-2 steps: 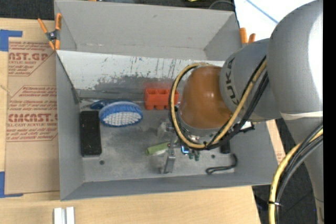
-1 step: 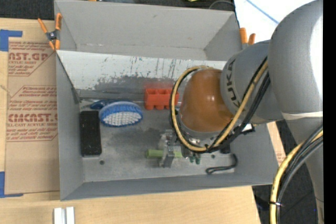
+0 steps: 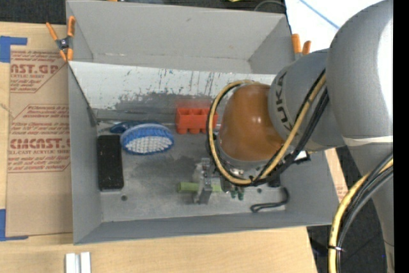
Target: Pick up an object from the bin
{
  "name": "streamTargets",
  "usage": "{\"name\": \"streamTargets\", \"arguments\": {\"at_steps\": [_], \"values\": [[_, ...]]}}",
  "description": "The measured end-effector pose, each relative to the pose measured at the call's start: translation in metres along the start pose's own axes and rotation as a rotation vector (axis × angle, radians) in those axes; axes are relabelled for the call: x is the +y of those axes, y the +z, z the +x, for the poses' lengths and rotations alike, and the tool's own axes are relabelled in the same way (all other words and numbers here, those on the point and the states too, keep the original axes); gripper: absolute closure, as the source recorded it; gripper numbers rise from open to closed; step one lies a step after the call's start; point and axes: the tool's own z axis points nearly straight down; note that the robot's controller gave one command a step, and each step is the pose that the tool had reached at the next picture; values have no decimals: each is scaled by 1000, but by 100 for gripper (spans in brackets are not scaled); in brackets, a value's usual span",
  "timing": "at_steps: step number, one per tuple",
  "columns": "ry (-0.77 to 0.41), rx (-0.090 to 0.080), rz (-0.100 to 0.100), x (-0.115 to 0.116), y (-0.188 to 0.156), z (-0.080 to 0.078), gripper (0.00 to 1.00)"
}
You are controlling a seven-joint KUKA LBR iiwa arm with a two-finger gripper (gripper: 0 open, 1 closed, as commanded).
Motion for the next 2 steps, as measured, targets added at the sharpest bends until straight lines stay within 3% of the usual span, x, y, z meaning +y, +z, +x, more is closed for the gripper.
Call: {"name": "streamTargets", "arguments": {"at_steps": [2], "values": [[1,0,0,0,-6,0,100]]}}
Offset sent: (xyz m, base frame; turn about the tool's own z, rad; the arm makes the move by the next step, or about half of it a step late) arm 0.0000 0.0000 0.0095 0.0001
